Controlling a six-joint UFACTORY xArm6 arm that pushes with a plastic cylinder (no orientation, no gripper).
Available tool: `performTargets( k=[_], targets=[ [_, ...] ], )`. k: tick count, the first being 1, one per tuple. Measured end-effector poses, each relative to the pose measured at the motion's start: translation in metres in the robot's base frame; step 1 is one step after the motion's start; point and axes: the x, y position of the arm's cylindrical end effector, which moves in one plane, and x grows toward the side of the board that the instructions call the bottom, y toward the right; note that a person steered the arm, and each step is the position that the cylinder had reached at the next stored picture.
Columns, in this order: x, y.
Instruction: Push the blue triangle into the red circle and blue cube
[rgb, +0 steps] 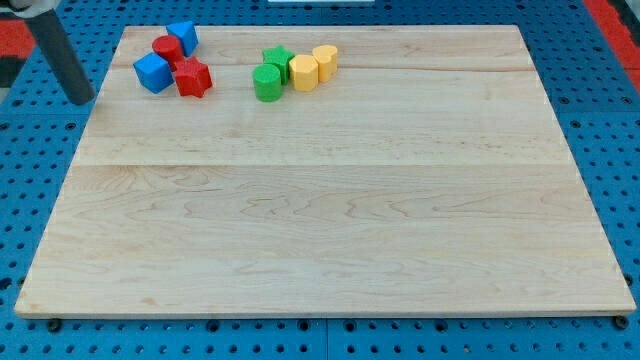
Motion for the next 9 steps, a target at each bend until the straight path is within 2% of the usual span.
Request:
performTargets(
  k=[2, 4, 5, 6, 7, 9],
  targets=[
    [-0.020, 0.014],
    [-0.023, 0.085],
    [-0.030, 0.102],
    [-0.015, 0.077],
    [-0.012, 0.098],
    [0.026, 0.087]
  ],
)
